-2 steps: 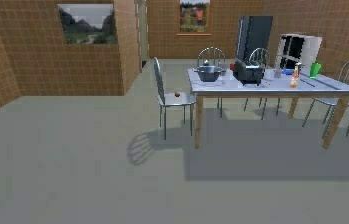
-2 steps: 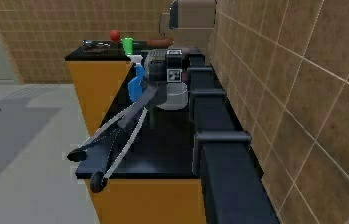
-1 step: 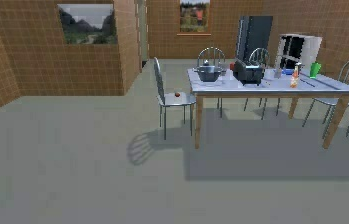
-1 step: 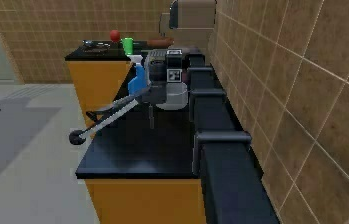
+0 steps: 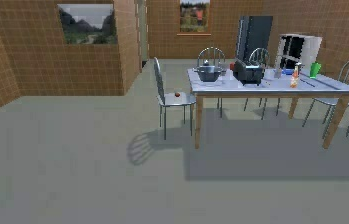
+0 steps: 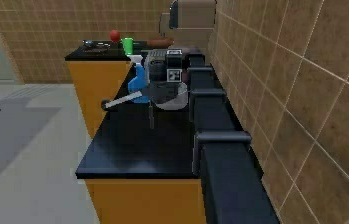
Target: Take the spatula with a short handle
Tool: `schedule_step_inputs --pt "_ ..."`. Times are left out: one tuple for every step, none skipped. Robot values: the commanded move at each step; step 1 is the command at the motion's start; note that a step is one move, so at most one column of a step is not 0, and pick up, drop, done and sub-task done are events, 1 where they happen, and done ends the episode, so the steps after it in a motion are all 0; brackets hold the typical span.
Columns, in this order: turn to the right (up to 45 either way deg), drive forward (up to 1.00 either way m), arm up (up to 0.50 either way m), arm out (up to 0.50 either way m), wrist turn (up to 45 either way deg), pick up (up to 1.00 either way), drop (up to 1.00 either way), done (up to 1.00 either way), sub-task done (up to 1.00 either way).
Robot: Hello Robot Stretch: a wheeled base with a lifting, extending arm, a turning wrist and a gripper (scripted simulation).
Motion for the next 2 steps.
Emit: schedule_step_inputs --pt "0.0 0.0 0.0 0.0 27.0 0.0 0.0 0.0 0.0" --pt "0.0 0.0 0.0 0.0 0.0 1.0 0.0 0.0 0.0"
